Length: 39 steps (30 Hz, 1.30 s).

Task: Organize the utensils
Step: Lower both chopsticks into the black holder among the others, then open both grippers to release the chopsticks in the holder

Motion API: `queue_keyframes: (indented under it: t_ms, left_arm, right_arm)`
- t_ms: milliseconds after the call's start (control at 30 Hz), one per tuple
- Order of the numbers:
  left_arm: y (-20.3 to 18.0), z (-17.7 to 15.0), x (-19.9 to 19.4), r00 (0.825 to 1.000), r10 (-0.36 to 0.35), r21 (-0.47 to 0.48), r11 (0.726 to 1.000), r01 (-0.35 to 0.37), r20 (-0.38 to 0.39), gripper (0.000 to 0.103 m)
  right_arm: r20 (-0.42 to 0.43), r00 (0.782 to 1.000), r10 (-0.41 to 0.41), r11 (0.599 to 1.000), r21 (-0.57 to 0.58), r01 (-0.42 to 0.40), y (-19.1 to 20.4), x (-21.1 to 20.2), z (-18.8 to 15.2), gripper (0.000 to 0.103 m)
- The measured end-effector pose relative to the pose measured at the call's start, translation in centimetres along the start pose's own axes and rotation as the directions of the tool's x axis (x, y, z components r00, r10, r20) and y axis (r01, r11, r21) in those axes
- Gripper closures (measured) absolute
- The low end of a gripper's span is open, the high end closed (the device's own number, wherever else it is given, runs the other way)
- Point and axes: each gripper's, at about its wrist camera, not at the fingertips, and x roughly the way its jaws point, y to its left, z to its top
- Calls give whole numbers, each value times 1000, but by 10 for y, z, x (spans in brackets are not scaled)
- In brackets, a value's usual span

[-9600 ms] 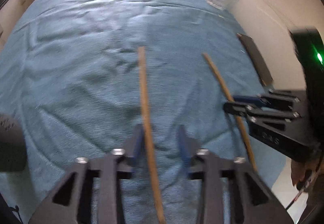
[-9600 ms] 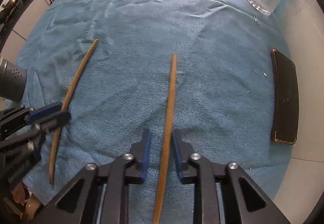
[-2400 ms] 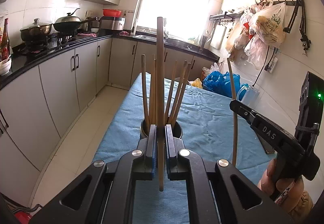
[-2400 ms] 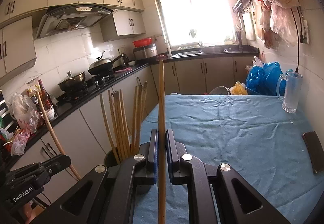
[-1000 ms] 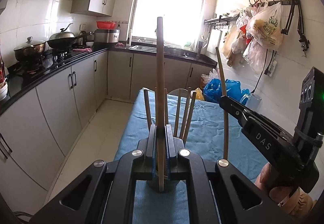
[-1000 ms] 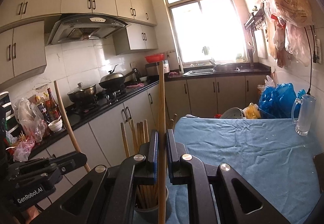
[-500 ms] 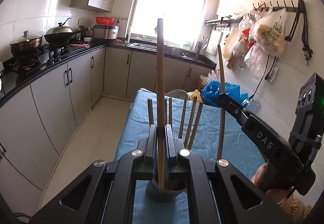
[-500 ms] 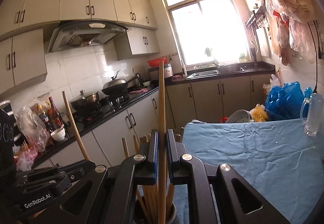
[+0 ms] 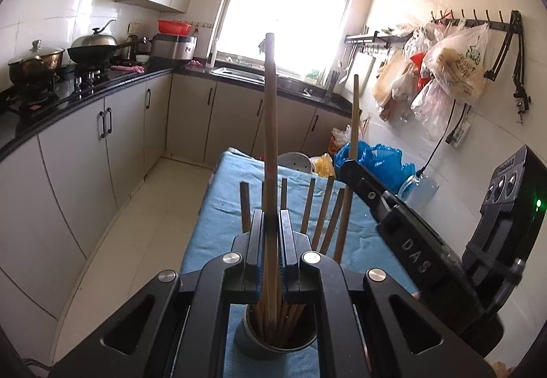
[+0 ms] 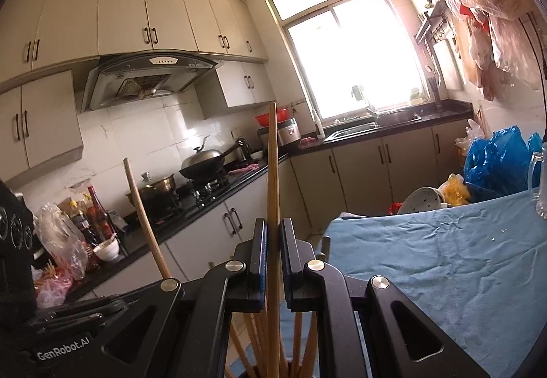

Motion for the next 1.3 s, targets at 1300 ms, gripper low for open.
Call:
queue_keyframes:
  t_ms: [1300]
  left_arm:
    - [3,-44,15,992,75,-29,997,-78,-99,95]
  right_arm:
    - [-105,992,-67,997,25,70,-23,-8,-42,65]
